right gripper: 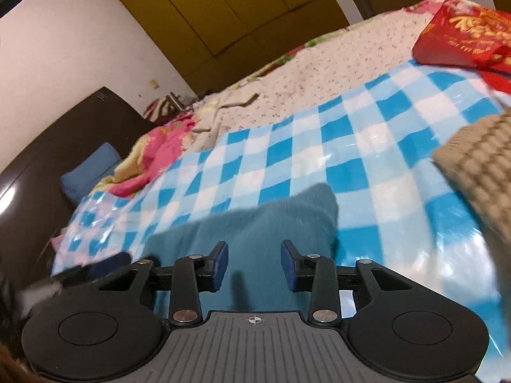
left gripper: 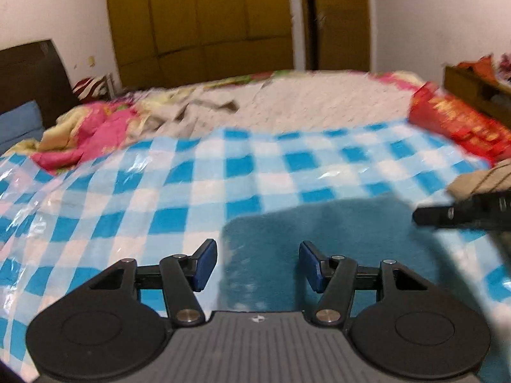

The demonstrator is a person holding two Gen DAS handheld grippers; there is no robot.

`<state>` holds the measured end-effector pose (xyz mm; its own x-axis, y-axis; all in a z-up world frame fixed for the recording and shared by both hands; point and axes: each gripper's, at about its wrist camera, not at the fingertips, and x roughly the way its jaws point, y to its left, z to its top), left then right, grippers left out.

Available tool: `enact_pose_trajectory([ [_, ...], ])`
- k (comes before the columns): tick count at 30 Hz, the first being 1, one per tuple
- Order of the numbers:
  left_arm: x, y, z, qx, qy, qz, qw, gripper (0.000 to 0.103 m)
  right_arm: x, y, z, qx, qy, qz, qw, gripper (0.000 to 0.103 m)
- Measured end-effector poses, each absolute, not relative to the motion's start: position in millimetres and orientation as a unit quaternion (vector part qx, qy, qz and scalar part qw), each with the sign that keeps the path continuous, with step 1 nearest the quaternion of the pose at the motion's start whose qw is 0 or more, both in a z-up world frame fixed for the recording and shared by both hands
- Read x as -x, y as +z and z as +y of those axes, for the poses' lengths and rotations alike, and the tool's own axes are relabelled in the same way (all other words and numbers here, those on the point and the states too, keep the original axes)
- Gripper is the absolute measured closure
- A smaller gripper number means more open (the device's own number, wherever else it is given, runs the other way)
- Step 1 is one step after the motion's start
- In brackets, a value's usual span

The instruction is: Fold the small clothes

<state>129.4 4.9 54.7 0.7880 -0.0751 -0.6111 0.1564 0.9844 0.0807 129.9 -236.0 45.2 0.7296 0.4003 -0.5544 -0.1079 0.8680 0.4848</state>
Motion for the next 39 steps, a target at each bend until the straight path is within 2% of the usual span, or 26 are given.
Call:
enact_pose_trajectory([
  [3,-145,29,19,-0.035,-0.060,0.353,0.933,0.034,-156,23,-227,-0.201,0.124,0.365,0.901,0.073],
  [8,-150,13,24,-0.012,-0.067,0.356,0.932,0.029,-176,-10,-231,-0.227,0.118,0.407,0.877,0.074],
  [11,-146,20,28,-0.005,-0.069,0.352,0.934,0.029,-169,0,-236,-0.234,0.117,0.402,0.877,0.075],
  [15,-124,39,33,-0.007,-0.067,0.333,0.940,0.030,-138,30,-229,-0.218,0.134,0.370,0.893,0.067],
  [19,-96,42,39,-0.013,-0.055,0.328,0.943,0.029,-101,46,-216,-0.199,0.172,0.358,0.896,0.067],
  [25,-82,34,42,-0.009,-0.033,0.342,0.939,0.029,-78,46,-184,-0.103,0.175,0.352,0.914,0.067],
  [31,-47,50,48,0.003,-0.036,0.323,0.946,0.029,-42,72,-187,-0.120,0.189,0.333,0.916,0.067],
  [39,-26,39,52,0.021,-0.033,0.343,0.938,0.029,-9,43,-169,-0.094,0.186,0.370,0.905,0.067],
])
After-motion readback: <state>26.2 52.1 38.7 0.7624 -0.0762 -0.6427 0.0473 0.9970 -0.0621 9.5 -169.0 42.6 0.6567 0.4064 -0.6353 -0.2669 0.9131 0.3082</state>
